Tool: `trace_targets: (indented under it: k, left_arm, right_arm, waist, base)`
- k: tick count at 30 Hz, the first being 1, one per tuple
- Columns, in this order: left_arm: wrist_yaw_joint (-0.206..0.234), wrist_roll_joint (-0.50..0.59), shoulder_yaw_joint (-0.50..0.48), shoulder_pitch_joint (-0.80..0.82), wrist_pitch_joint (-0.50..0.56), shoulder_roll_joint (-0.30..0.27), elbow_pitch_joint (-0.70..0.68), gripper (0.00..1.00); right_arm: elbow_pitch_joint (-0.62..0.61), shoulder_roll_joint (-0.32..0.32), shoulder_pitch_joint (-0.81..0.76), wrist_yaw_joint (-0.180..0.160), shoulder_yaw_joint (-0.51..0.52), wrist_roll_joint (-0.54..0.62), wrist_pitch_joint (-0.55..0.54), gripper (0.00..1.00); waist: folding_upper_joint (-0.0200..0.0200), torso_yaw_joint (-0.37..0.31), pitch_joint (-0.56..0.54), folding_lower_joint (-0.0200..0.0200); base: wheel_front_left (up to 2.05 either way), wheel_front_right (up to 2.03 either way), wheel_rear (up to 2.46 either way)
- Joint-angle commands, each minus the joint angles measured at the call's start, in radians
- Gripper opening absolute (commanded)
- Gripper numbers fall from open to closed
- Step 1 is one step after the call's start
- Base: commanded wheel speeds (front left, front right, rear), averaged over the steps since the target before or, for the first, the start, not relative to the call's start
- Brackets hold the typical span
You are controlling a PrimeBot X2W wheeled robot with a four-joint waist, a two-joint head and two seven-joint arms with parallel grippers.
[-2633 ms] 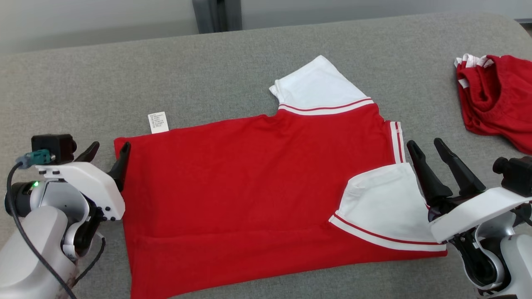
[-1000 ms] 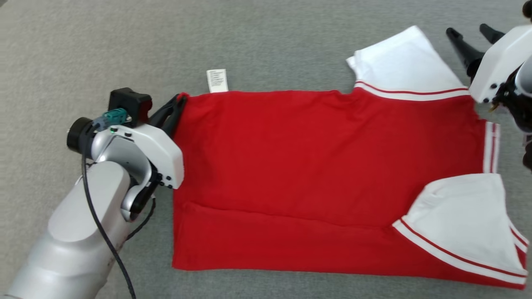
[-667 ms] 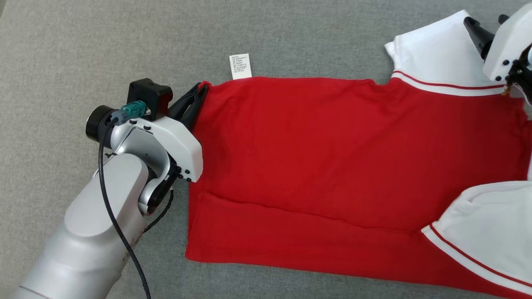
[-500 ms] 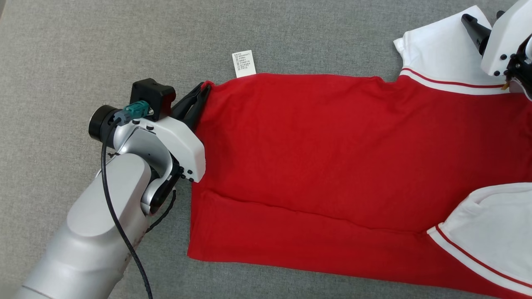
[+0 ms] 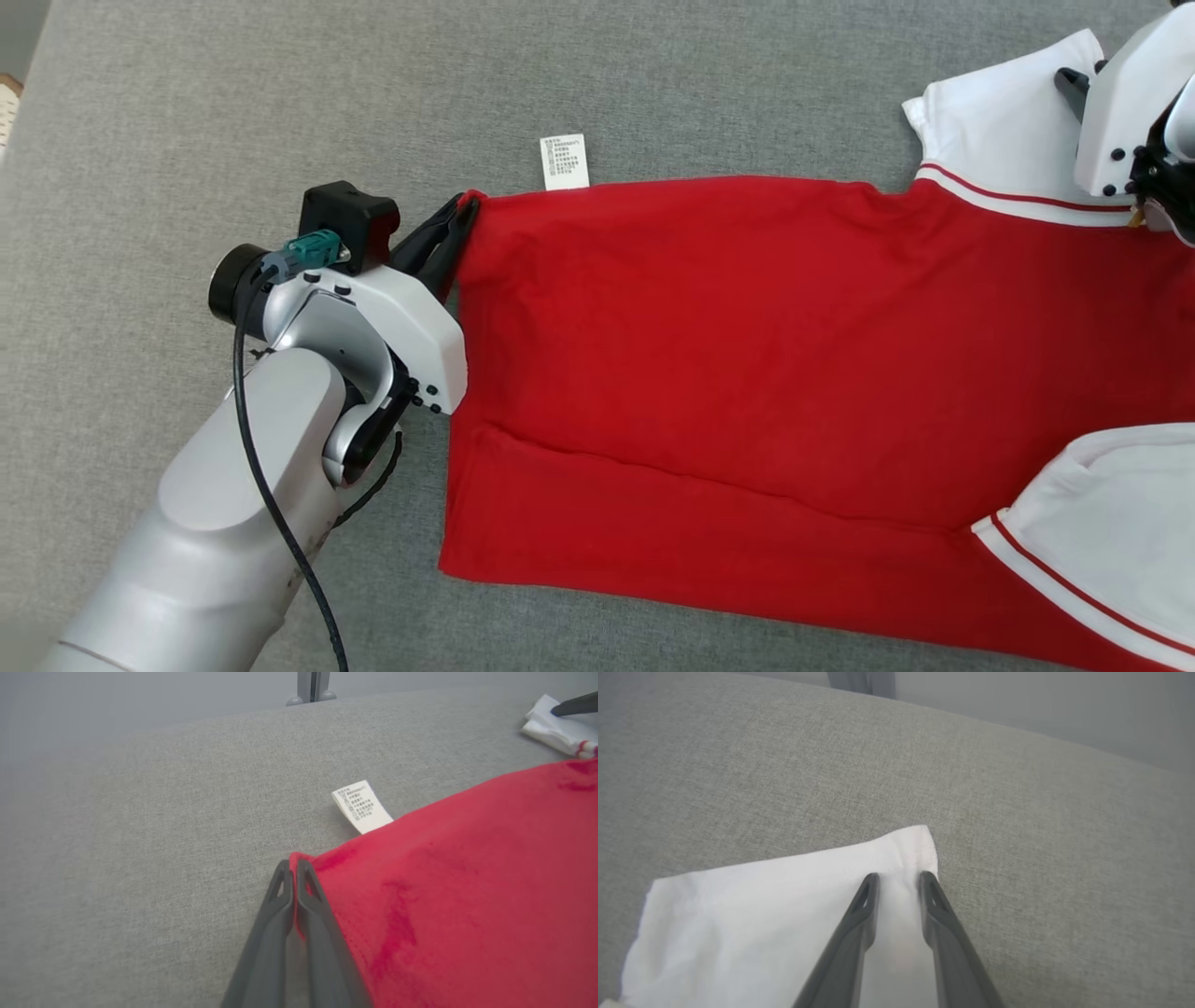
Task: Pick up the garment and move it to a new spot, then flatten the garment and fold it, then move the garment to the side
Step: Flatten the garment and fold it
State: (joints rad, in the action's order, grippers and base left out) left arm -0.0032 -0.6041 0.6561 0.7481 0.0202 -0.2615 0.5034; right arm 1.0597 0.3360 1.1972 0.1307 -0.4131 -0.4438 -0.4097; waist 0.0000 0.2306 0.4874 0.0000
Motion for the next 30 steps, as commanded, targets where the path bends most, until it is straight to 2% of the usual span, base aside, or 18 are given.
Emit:
trace_targets:
  k: [1,9,12,13,21,30]
  left_arm:
    - [-0.003,-0.004,-0.001,0.013,0.0,0.001,0.006,0.0]
    - [0.0,-0.012,-0.001,0.025,0.002,-0.002,0.013,0.0]
    - [0.003,-0.011,-0.003,0.024,-0.001,-0.007,0.012,0.0]
    - [0.005,-0.011,-0.004,0.024,-0.002,-0.009,0.011,0.0]
    - [0.015,-0.027,-0.017,0.007,-0.005,-0.031,0.017,0.0]
    - [0.012,-0.098,-0.069,-0.031,0.002,-0.061,0.044,0.0]
  right_arm:
    - [0.016,0.006,-0.01,0.0,-0.005,-0.002,0.014,0.4]
    - [0.069,-0.012,0.021,0.0,-0.024,-0.003,0.06,0.34]
    - [0.081,-0.006,0.043,0.0,-0.032,0.003,0.091,0.16]
    - [0.083,-0.005,0.053,0.0,-0.032,0.004,0.106,0.0]
    - [0.075,-0.01,0.088,0.0,-0.059,-0.01,0.193,0.0]
    - [-0.055,0.004,-0.011,0.0,-0.141,-0.117,0.269,0.0]
  waist:
    - [0.0,0.007,-0.004,0.0]
    - [0.0,0.014,0.001,0.0]
    - [0.0,0.01,0.005,0.0]
    - [0.0,0.007,0.007,0.0]
    - [0.0,-0.042,0.0,0.0]
    - [0.0,-0.111,-0.045,0.0]
  base:
    - [0.0,0.0,0.0]
    - [0.0,0.0,0.0]
    - [0.0,0.0,0.0]
    - [0.0,0.0,0.0]
    - [0.0,0.0,0.0]
    - [0.0,0.0,0.0]
